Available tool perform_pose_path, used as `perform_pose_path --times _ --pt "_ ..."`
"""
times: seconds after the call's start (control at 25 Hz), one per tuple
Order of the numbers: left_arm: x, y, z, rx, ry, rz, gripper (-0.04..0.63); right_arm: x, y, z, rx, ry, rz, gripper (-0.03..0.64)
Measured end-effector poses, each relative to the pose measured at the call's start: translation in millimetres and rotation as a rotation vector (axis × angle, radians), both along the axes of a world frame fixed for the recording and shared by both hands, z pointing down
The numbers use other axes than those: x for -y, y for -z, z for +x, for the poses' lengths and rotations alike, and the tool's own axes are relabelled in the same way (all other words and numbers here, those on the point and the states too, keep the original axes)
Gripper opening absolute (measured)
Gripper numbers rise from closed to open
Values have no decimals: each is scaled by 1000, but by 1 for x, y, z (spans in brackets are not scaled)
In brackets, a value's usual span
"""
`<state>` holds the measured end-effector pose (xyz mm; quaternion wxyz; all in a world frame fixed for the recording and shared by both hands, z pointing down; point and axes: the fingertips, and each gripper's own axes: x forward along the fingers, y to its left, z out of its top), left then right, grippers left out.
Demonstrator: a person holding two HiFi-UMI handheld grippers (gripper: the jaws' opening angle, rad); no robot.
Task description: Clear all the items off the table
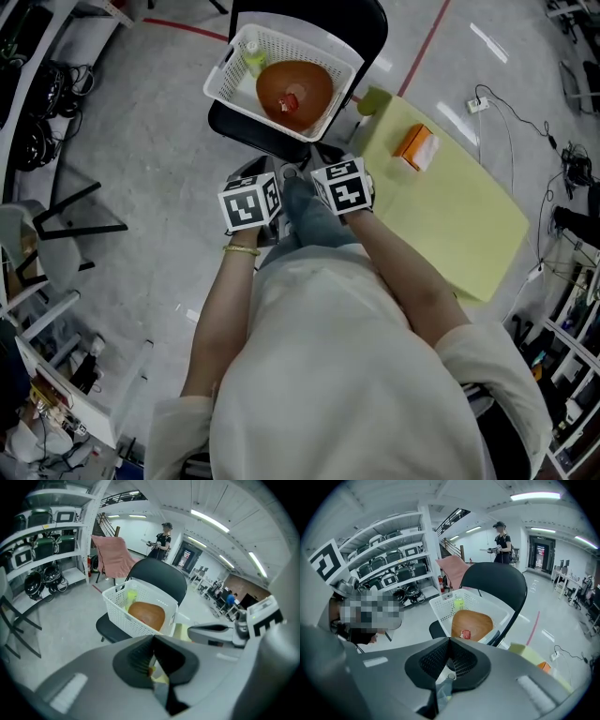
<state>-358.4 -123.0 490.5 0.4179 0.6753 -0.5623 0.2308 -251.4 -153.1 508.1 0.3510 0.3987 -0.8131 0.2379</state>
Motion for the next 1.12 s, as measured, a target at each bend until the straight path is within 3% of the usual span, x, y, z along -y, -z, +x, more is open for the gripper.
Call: perform_pose_path --times 0.72,1.12 --pt "-100 8 20 -4 -6 26 9 -97 14 35 25 -43 24 0" --pt "-120 18 34 -18 -33 50 9 -132 25 54 26 -89 29 0"
